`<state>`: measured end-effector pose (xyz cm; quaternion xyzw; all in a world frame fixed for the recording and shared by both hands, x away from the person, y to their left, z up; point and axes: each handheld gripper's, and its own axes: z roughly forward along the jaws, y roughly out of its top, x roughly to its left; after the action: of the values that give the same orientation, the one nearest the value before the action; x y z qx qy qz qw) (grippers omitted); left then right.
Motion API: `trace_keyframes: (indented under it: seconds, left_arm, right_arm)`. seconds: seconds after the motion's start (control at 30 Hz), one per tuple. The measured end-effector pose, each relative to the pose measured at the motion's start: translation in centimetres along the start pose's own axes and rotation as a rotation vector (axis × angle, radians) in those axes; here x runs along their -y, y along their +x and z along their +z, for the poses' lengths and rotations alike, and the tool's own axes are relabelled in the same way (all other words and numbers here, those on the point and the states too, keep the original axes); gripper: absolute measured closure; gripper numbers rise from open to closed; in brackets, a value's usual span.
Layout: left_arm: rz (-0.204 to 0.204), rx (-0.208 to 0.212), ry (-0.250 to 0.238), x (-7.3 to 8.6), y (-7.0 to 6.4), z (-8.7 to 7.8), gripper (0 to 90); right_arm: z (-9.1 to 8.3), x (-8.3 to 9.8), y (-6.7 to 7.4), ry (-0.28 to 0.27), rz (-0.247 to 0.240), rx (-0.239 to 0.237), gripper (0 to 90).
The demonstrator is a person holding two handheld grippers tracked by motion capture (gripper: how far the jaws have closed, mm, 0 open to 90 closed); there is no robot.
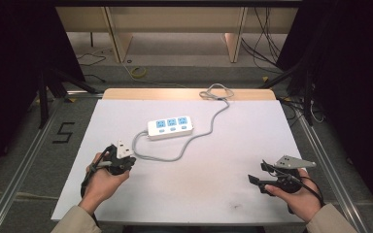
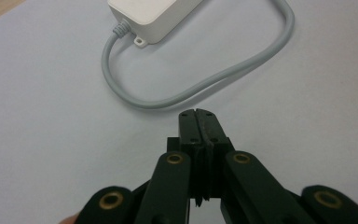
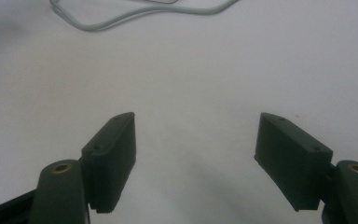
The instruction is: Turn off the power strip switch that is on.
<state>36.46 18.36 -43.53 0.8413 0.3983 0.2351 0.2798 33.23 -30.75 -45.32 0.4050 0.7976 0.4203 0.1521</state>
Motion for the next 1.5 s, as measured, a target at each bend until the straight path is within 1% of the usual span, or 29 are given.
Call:
trace_keyframes:
  seconds: [0.1,0.17,0.2,0.3,0.47,0.5,0.63,0.67,0.8,1.17,1.33,1.5]
  left_arm:
    - [-0.007,-0.005,0.0,-0.2,0.0,0.1,89.7]
    - [-0.002,-0.006,0.005,-0.4,0.1,0.1,89.7]
    - [-0.009,-0.006,0.006,-0.6,0.2,0.3,89.7]
    - [-0.014,-0.008,0.004,-0.7,0.2,0.4,89.7]
    - [-0.014,-0.01,0.008,-1.1,0.6,0.5,89.7]
    - [-0.021,-0.011,0.007,-1.2,0.6,0.5,89.7]
    - [-0.026,-0.014,0.009,-1.4,0.8,0.6,89.7]
    - [-0.036,-0.014,0.01,-1.5,0.9,0.6,89.7]
    - [-0.042,-0.013,0.011,-1.8,1.1,0.7,89.7]
    - [-0.049,-0.02,0.012,-2.6,1.6,1.3,89.7]
    - [-0.067,-0.017,0.012,-2.7,1.7,1.5,89.7]
    - [-0.072,-0.019,0.017,-2.9,2.0,1.7,89.7]
  right_arm:
    - [0.0,0.0,0.0,0.006,0.001,0.001,29.5]
    - [0.0,0.0,0.0,0.003,0.0,0.0,29.5]
    - [0.0,0.0,0.0,0.003,-0.001,-0.001,29.5]
    - [0.0,0.0,0.0,0.005,-0.001,-0.001,29.5]
    - [0.0,0.0,0.0,0.005,-0.001,-0.001,29.4]
    - [0.0,0.0,0.0,0.005,0.0,-0.002,29.4]
    - [0.0,0.1,0.0,0.004,0.0,-0.002,29.4]
    - [0.0,0.1,0.0,0.004,0.0,-0.002,29.4]
    - [0.0,0.1,0.0,0.004,0.002,-0.002,29.4]
    - [0.0,0.1,0.0,0.003,0.002,-0.002,29.2]
    - [0.0,0.1,0.1,0.004,0.002,-0.004,29.0]
    - [0.1,0.1,0.1,0.004,0.004,-0.005,28.8]
